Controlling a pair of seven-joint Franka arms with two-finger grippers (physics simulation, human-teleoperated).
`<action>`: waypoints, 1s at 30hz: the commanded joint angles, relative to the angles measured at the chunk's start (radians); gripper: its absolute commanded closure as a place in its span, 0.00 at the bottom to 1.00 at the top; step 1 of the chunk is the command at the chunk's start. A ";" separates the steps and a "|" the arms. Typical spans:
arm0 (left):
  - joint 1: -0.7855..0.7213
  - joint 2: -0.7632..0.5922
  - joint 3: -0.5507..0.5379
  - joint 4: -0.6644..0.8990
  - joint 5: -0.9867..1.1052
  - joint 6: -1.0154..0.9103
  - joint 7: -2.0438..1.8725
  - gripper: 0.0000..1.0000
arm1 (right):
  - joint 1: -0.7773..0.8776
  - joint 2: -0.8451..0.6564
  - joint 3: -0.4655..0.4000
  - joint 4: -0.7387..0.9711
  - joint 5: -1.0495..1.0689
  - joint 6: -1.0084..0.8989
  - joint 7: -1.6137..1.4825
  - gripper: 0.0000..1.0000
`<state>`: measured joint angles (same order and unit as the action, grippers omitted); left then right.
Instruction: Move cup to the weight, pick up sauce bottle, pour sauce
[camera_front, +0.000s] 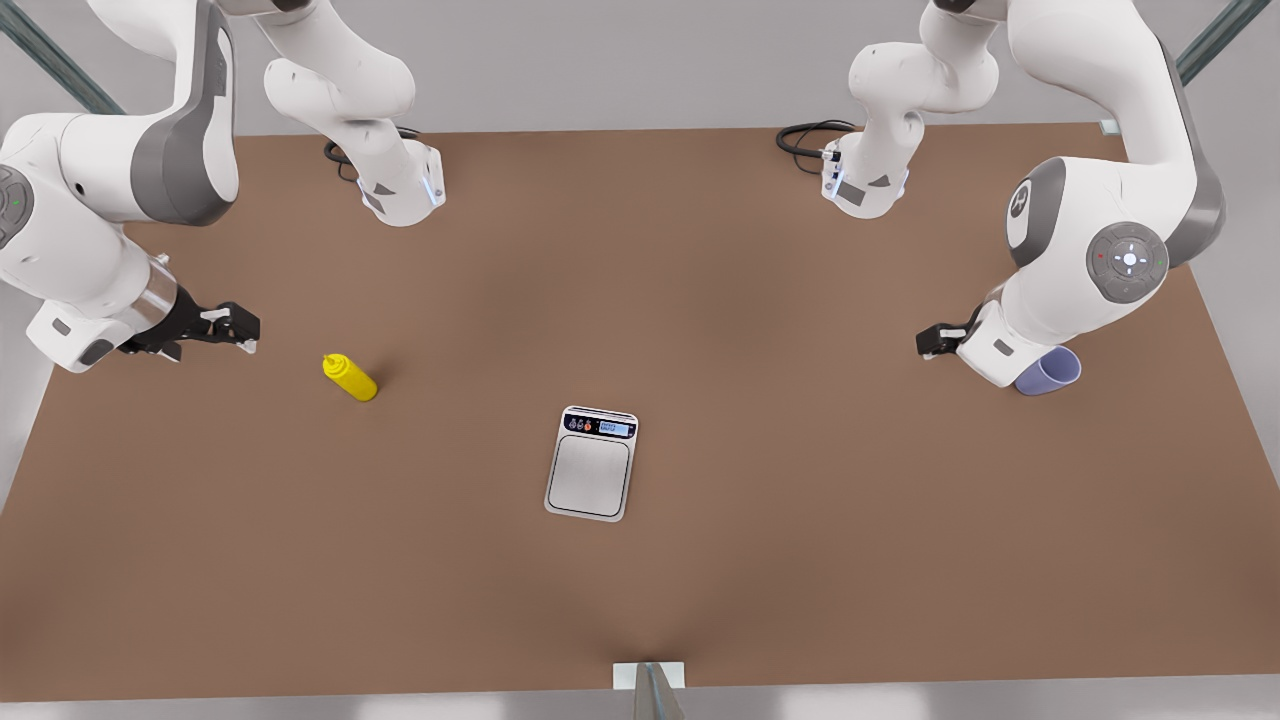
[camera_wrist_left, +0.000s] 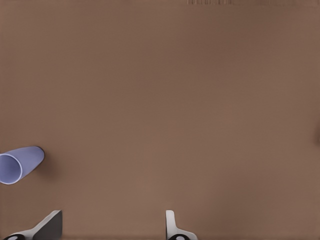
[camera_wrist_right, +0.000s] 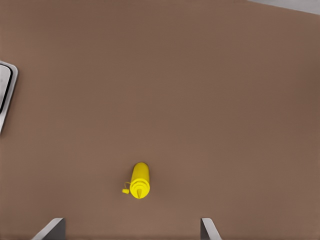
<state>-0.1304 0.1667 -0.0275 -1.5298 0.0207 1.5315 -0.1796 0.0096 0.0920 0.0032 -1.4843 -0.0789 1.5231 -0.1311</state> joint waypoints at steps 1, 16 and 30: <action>0.000 -0.001 0.000 0.000 0.001 0.001 -0.029 0.00 | 0.001 0.000 0.000 -0.002 0.001 0.002 -0.032 0.00; 0.526 0.086 0.124 -0.497 0.016 0.886 0.868 0.00 | -0.546 0.244 -0.008 -0.389 0.413 0.052 -1.851 0.02; 0.552 0.172 0.135 -0.524 -0.022 0.768 1.023 0.00 | -0.634 0.460 -0.008 -0.418 0.673 0.086 -2.507 0.00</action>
<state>0.4252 0.3337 0.1086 -2.0536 0.0214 2.2991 0.5404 -0.6246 0.5421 -0.0048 -1.9028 0.5344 1.6182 -1.7502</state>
